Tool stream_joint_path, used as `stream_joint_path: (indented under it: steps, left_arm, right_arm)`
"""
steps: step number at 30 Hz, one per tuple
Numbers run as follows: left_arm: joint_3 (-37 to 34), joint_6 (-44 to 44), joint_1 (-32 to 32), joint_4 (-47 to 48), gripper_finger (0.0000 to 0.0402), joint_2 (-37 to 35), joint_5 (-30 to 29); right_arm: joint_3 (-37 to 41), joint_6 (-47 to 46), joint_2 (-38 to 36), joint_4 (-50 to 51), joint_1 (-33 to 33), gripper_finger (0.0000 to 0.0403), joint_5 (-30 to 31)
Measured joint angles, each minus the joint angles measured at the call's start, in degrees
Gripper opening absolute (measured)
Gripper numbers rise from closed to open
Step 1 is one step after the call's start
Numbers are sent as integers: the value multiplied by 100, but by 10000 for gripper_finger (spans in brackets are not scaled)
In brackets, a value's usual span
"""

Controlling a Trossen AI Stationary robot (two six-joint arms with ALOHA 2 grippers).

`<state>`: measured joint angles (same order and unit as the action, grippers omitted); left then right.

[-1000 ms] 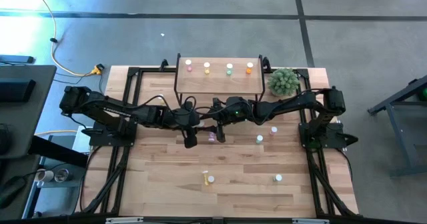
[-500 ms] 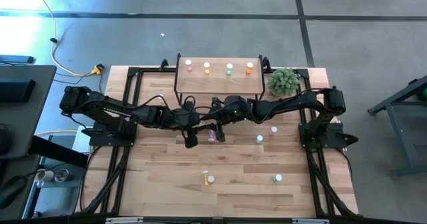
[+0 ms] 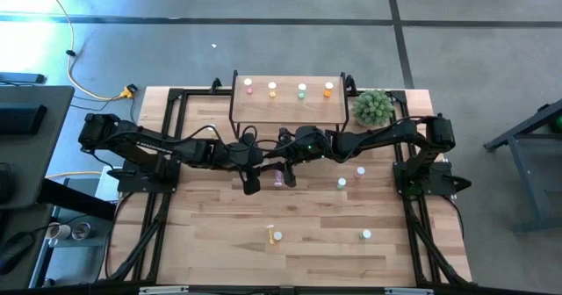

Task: Pick and place medicine bottles onto shelf by color
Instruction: Put the left orange pill bottle aligned with the other orange pill bottle on the shelf

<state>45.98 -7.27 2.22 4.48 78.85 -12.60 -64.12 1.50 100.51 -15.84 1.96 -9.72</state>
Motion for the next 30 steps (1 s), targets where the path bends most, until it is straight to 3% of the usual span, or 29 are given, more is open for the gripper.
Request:
stream_joint_path:
  steps: [13, 25, 30]
  left_arm:
    - [0, 2, 0, 3, 125, 0, -45]
    - [0, 0, 2, 58, 205, 0, -78]
    - [0, 73, 29, 62, 220, -2, -196]
  right_arm:
    - [-2, -167, 0, 33, -9, 114, 42]
    - [-1, -278, 0, 132, -15, 114, 278]
    - [2, -275, -106, 340, 31, 114, 479]
